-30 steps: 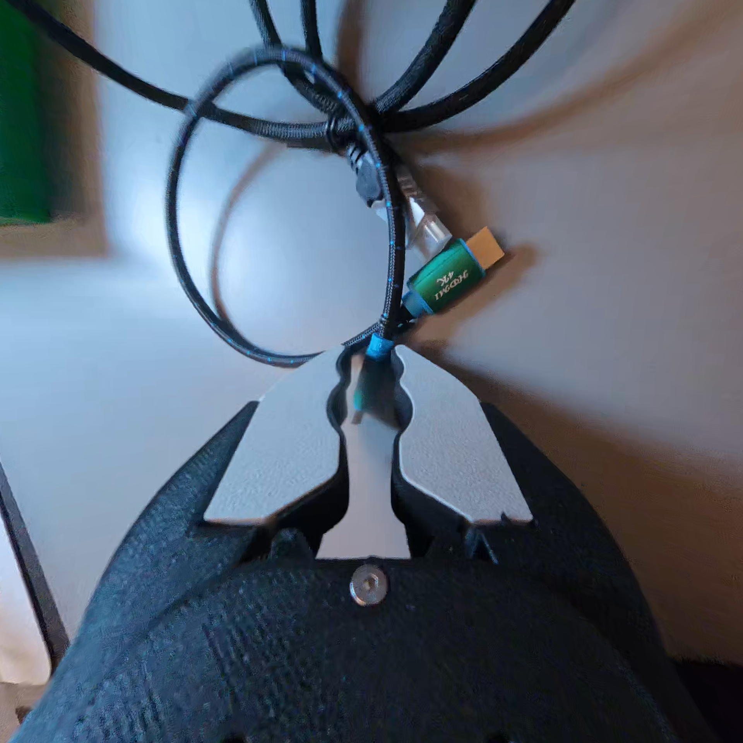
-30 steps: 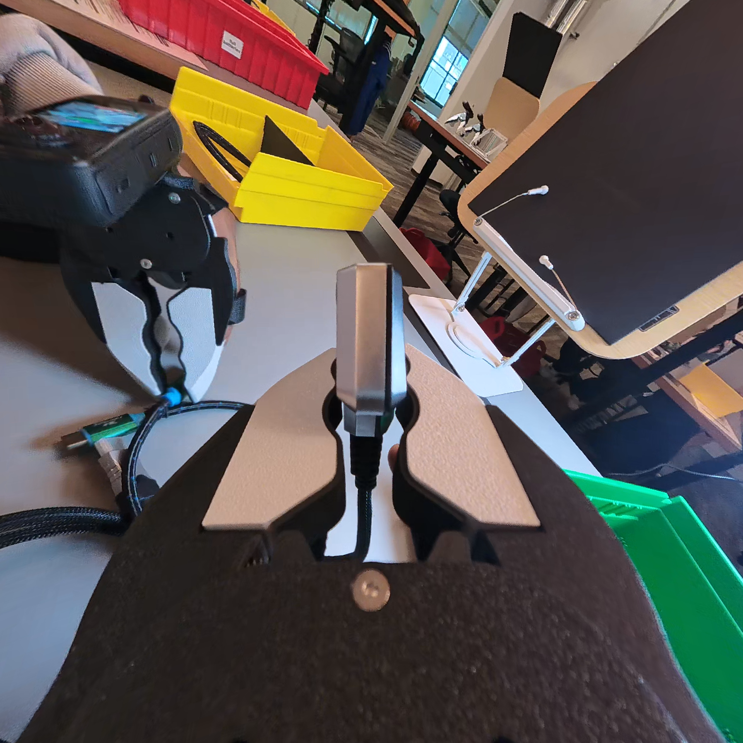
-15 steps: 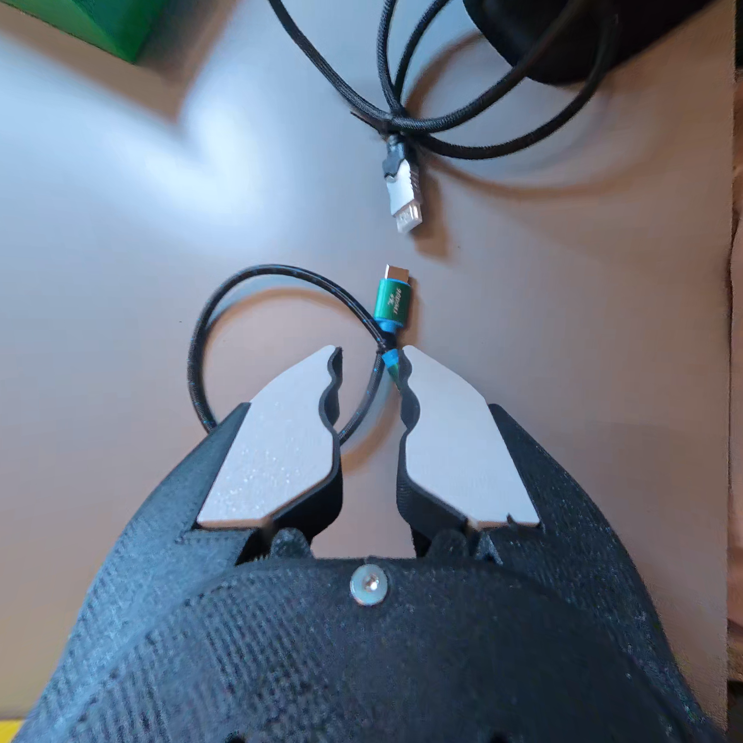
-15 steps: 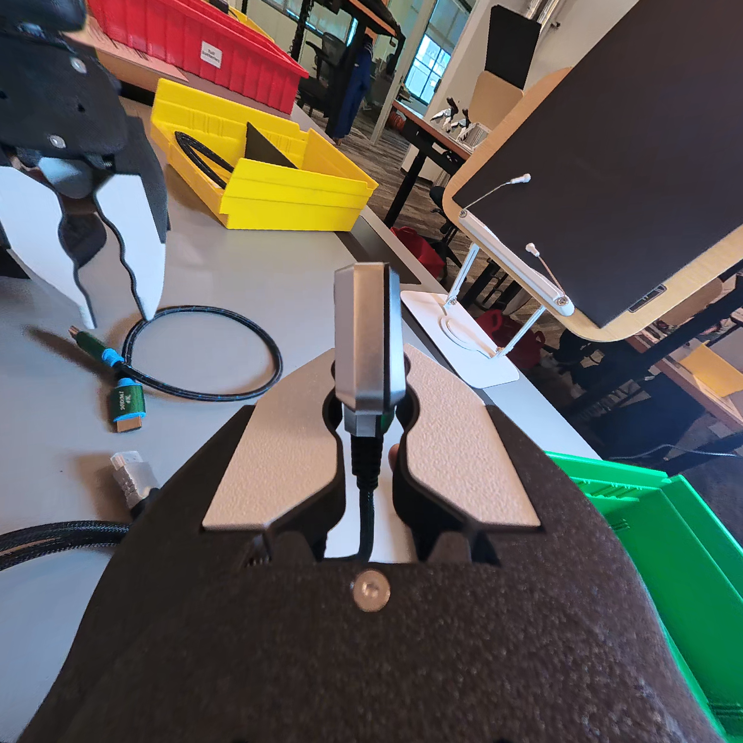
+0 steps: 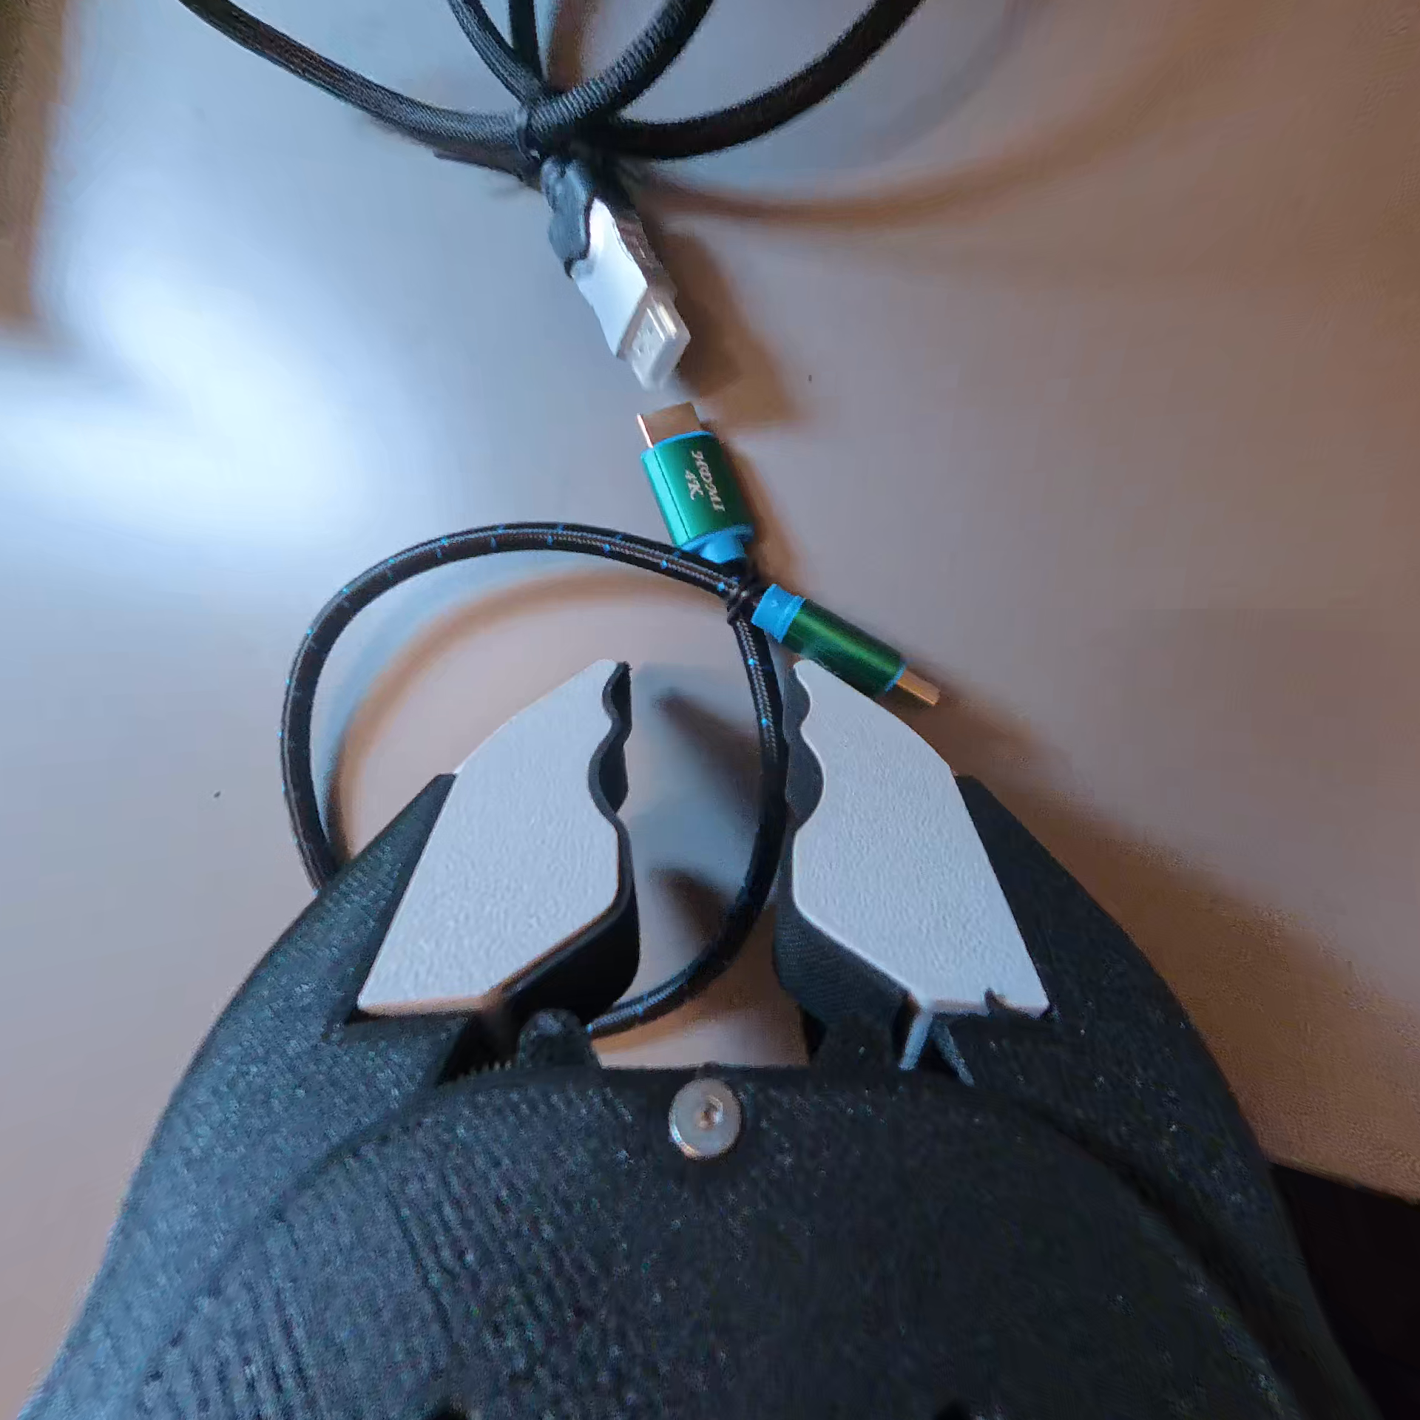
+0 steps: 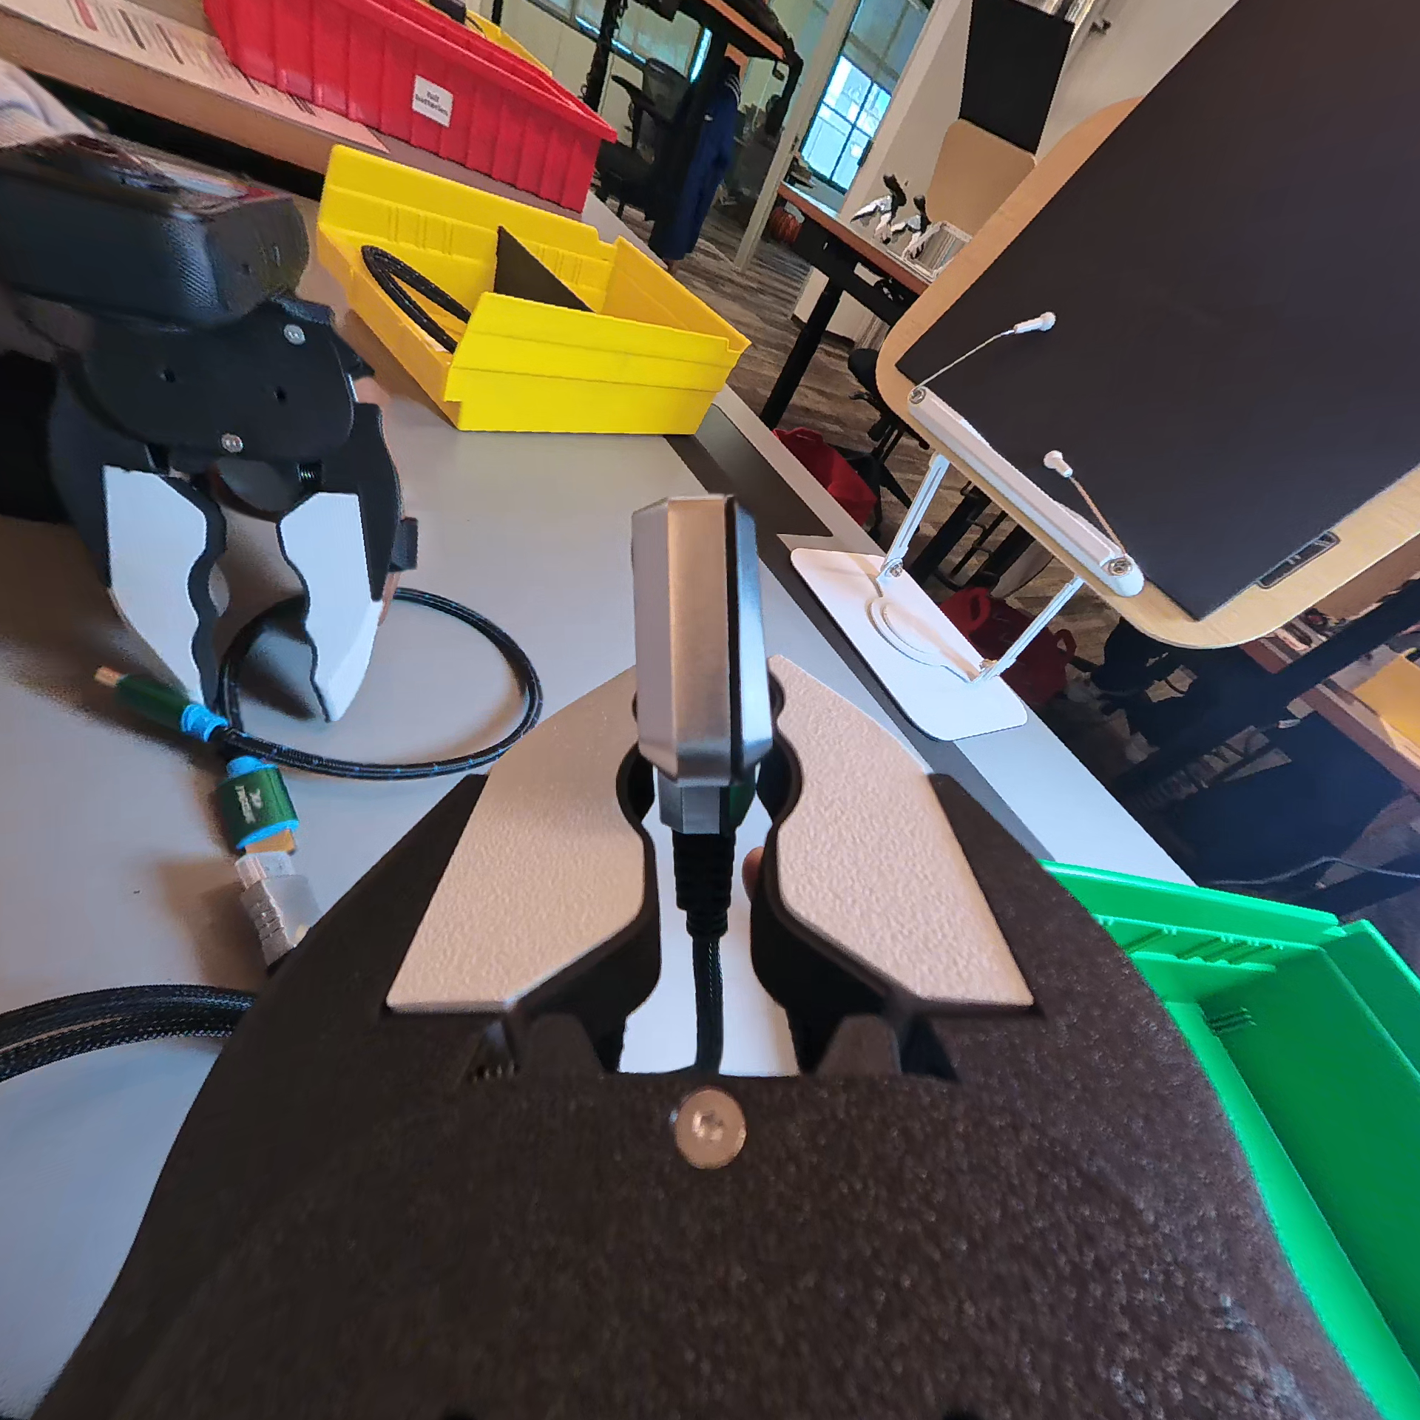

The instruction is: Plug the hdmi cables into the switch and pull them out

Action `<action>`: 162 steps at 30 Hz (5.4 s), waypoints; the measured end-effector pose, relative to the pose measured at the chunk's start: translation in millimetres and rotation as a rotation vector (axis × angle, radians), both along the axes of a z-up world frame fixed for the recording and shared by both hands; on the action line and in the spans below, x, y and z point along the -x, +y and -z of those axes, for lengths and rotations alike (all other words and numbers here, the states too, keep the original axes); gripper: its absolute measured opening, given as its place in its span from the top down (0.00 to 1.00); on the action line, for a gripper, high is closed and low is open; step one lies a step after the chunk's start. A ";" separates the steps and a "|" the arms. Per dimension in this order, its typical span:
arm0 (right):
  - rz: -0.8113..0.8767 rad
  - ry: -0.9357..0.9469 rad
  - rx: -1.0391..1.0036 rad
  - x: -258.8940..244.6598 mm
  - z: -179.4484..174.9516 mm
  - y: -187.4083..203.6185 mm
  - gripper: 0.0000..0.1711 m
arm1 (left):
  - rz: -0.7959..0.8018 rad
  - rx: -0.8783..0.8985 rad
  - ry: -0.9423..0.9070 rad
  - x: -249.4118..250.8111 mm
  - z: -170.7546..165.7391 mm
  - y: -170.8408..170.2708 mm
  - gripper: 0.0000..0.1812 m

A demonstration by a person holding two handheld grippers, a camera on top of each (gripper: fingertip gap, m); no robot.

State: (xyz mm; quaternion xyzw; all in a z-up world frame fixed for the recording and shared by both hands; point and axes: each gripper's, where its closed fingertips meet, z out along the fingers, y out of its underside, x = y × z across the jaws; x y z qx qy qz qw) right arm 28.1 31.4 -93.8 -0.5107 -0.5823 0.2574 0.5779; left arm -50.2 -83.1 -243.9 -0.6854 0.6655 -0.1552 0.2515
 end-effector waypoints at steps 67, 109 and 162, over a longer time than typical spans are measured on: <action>-0.117 -0.365 -0.587 46.3 74.0 -40.3 0.86 | -0.577 -0.138 0.051 48.3 -4.4 35.5 0.94; -0.161 -0.318 -1.098 68.8 76.2 -79.9 0.87 | -0.578 0.567 -0.555 43.9 -47.4 9.2 0.94; -0.335 -0.367 -1.427 67.9 65.0 -82.5 0.87 | -0.568 0.966 -0.345 37.7 -51.7 2.1 0.94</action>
